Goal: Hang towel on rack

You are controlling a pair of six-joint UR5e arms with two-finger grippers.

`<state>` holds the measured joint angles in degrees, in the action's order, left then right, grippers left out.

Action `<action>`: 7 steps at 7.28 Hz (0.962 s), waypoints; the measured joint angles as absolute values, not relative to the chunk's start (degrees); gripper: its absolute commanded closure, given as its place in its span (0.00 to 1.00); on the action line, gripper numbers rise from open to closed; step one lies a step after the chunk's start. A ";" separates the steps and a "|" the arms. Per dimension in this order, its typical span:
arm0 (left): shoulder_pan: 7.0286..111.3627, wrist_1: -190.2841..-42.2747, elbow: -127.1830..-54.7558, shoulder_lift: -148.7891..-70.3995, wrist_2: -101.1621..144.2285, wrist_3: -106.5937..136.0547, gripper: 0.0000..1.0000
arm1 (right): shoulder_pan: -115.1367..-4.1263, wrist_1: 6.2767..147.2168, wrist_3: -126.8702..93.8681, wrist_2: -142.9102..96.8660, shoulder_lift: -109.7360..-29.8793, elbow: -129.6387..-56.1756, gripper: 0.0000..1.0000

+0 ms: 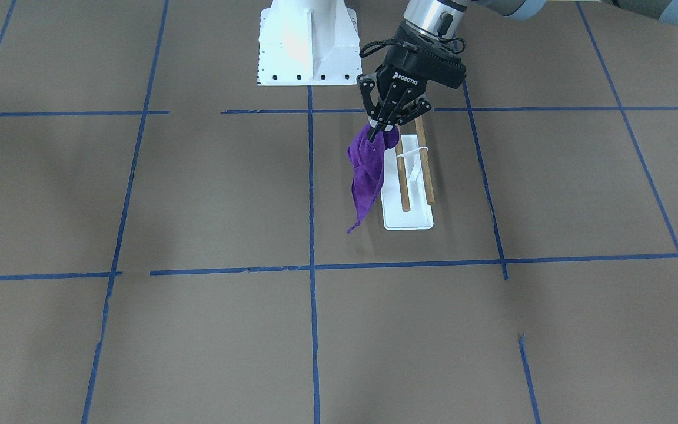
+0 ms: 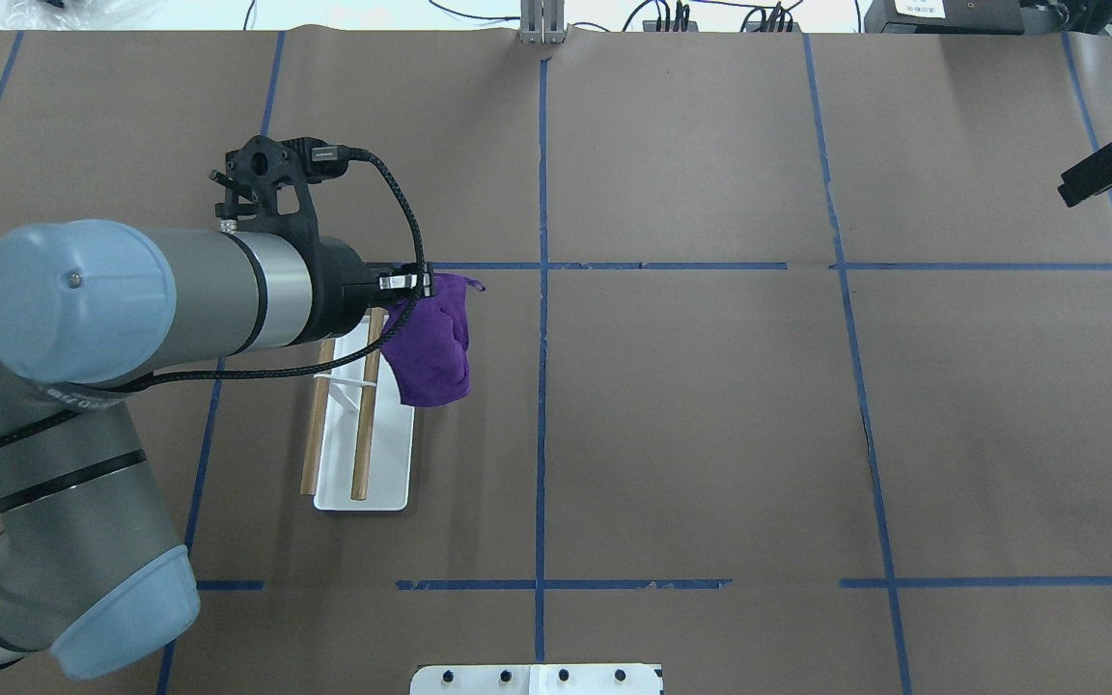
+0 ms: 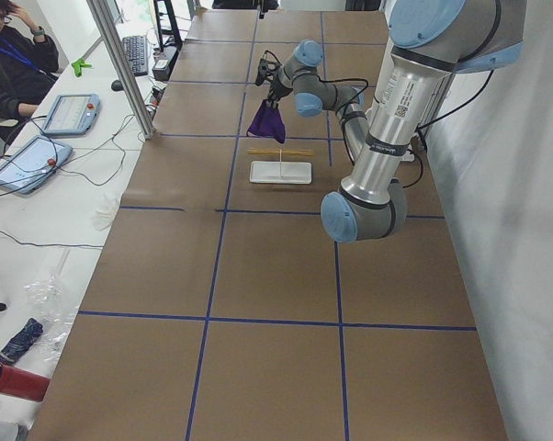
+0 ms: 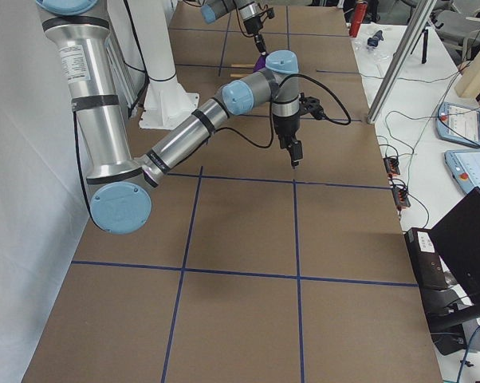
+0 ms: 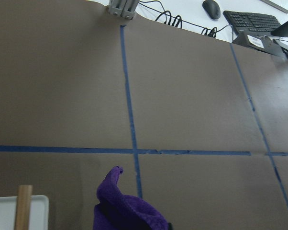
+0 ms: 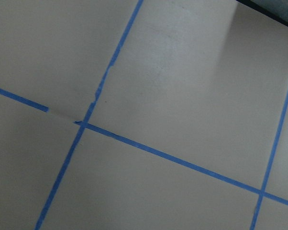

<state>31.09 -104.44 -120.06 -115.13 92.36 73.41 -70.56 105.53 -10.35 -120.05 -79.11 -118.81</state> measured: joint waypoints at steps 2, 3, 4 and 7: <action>30.52 -94.46 -124.80 -113.37 92.14 73.29 1.00 | -73.73 106.13 -7.84 -123.53 -80.66 -115.98 0.00; 30.40 -89.65 -126.51 -113.12 92.12 72.63 1.00 | -74.20 106.19 -7.48 -124.13 -81.21 -115.49 0.00; 30.46 -86.04 -127.28 -112.94 92.11 71.45 1.00 | -74.37 106.17 -7.36 -124.37 -81.71 -115.31 0.00; 30.92 -82.15 -126.41 -110.21 91.52 68.27 1.00 | -74.44 106.09 -7.33 -124.53 -82.42 -115.23 0.00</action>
<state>30.92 -82.15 -126.41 -110.21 91.52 68.27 -74.44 106.09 -7.33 -124.53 -82.42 -115.23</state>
